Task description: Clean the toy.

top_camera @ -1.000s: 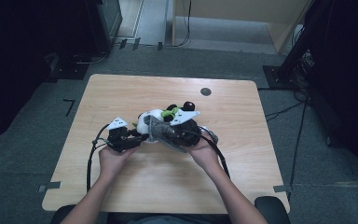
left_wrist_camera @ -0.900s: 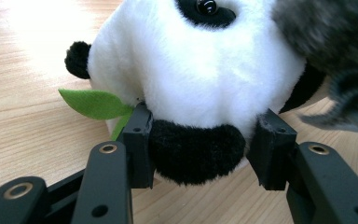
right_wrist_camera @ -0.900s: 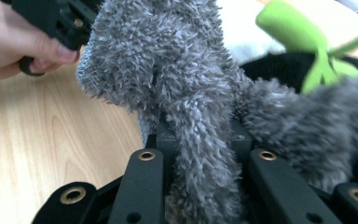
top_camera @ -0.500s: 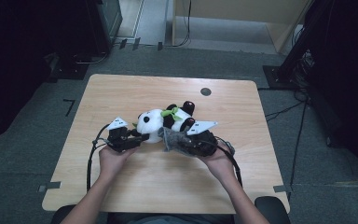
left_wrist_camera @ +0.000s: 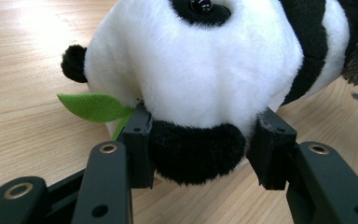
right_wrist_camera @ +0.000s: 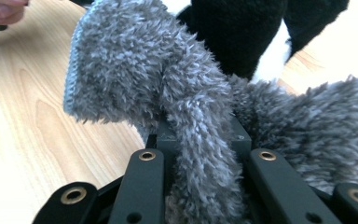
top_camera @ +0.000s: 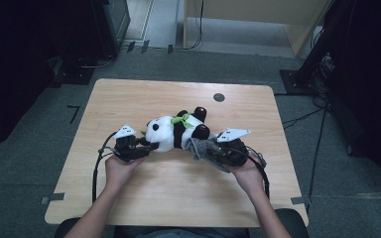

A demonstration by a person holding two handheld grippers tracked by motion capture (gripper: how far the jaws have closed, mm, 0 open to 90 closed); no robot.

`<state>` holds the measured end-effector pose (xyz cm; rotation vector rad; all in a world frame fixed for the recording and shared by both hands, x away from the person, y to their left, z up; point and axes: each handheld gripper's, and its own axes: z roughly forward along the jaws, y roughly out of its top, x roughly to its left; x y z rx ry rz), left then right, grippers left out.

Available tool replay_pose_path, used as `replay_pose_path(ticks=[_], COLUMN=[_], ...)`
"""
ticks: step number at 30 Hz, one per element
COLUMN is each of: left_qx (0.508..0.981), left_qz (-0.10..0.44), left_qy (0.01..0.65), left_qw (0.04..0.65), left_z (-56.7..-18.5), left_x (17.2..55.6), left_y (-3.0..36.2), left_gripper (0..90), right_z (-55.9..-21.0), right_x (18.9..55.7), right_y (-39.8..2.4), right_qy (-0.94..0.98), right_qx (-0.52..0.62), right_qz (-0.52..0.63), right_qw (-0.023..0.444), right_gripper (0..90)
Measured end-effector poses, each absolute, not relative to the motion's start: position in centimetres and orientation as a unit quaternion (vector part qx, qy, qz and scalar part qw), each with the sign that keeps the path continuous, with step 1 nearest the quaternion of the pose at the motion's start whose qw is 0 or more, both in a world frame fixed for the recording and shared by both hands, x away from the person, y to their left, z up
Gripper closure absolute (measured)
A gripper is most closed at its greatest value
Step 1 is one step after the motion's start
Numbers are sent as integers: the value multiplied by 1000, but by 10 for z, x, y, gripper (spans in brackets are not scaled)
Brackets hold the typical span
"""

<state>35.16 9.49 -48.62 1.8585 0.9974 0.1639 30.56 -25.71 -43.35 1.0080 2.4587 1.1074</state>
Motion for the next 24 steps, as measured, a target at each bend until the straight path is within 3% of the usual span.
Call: replay_pose_path(ticks=[12,24], left_qx=[766,769], left_qz=[73,82], left_qy=[409,399], left_qw=[491,493], left_z=[-486,-483], left_x=[350,347], left_y=[94,92], left_gripper=[494,495], right_z=[-392,-381], right_x=[306,353], right_y=[-211,-133], right_qy=[838,848], right_qx=[286,271], right_qz=[449,436], right_qw=[121,136], right_gripper=[756,754])
